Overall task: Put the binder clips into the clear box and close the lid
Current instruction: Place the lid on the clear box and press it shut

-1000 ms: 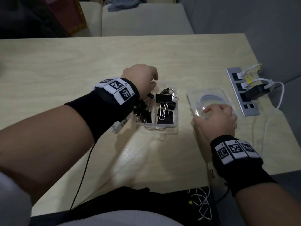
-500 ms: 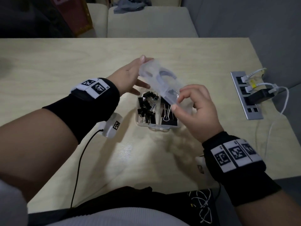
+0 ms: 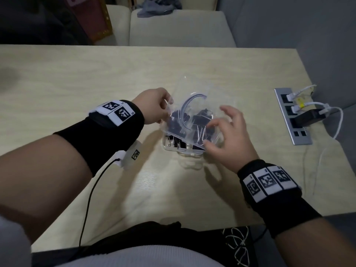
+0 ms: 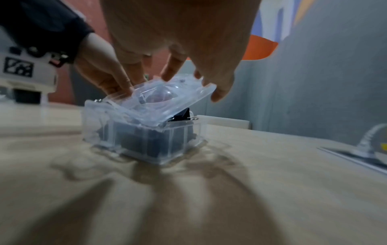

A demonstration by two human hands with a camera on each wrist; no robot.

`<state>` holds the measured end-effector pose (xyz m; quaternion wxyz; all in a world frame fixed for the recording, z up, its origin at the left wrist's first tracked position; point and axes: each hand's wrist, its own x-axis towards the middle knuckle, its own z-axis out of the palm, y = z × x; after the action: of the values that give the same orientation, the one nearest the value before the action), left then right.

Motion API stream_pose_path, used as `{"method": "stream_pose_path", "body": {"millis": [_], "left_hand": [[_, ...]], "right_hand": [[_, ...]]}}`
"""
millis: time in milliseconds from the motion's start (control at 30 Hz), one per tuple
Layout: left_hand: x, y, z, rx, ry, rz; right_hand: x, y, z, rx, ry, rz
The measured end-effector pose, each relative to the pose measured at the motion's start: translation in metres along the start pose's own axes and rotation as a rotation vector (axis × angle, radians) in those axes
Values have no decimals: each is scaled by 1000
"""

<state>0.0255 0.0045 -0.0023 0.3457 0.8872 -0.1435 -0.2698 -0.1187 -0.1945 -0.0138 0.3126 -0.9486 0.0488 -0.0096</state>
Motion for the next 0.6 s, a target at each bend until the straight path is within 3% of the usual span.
{"method": "stream_pose_path", "body": {"millis": [233, 300, 433, 500, 600], "left_hand": [[-9, 24, -10, -78, 118, 259], [-7, 27, -15, -46, 224, 308], [-2, 26, -18, 86, 446, 416], [-2, 24, -15, 153, 492, 508], [-2, 17, -9, 309, 430, 659]], "right_hand": [[4, -16, -11, 293, 733, -22], [8, -19, -20, 475, 815, 84], [13, -24, -34, 1151, 482, 526], [13, -24, -37, 1310, 319, 590], [12, -21, -34, 1415, 184, 613]]}}
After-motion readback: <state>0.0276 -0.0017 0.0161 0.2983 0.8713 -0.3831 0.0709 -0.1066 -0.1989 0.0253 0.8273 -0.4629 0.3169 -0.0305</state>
